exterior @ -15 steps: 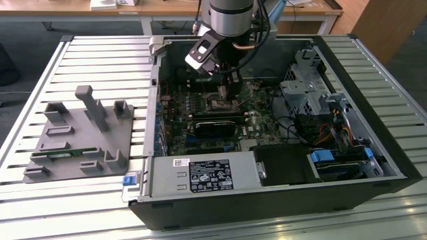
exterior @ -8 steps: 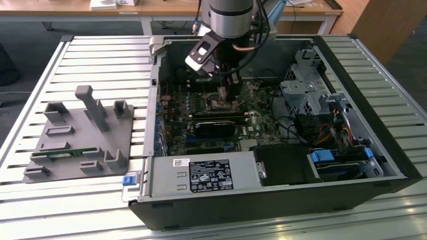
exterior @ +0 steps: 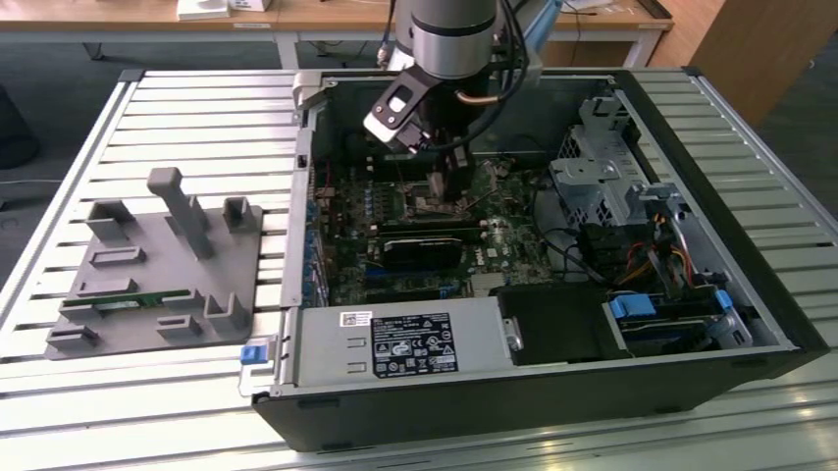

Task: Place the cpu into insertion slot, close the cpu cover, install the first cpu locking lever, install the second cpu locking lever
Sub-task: 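Place the cpu into insertion slot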

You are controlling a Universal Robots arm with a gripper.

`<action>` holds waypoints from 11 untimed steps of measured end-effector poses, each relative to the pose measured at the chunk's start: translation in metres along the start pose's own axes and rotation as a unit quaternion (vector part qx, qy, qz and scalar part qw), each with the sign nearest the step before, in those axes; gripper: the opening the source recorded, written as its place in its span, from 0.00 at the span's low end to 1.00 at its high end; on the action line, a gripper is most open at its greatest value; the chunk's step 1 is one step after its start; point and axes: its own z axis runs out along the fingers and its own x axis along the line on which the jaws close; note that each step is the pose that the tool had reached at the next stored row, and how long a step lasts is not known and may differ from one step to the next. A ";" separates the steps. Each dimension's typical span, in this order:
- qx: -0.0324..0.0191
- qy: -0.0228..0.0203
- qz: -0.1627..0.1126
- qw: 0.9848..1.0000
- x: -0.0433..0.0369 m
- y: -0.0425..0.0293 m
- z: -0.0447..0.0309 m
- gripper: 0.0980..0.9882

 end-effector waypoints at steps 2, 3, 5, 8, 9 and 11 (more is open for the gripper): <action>0.000 0.000 0.000 1.000 0.0000 -0.0002 0.0020 0.49; 0.000 0.000 0.000 1.000 0.0000 -0.0002 0.0027 0.49; 0.000 0.000 0.000 1.000 -0.0001 -0.0004 0.0039 0.49; 0.000 -0.003 0.000 1.000 -0.0001 -0.0006 0.0060 0.49; 0.000 -0.004 0.000 1.000 -0.0001 -0.0006 0.0067 0.49; 0.000 -0.010 -0.001 1.000 -0.0001 -0.0008 0.0084 0.49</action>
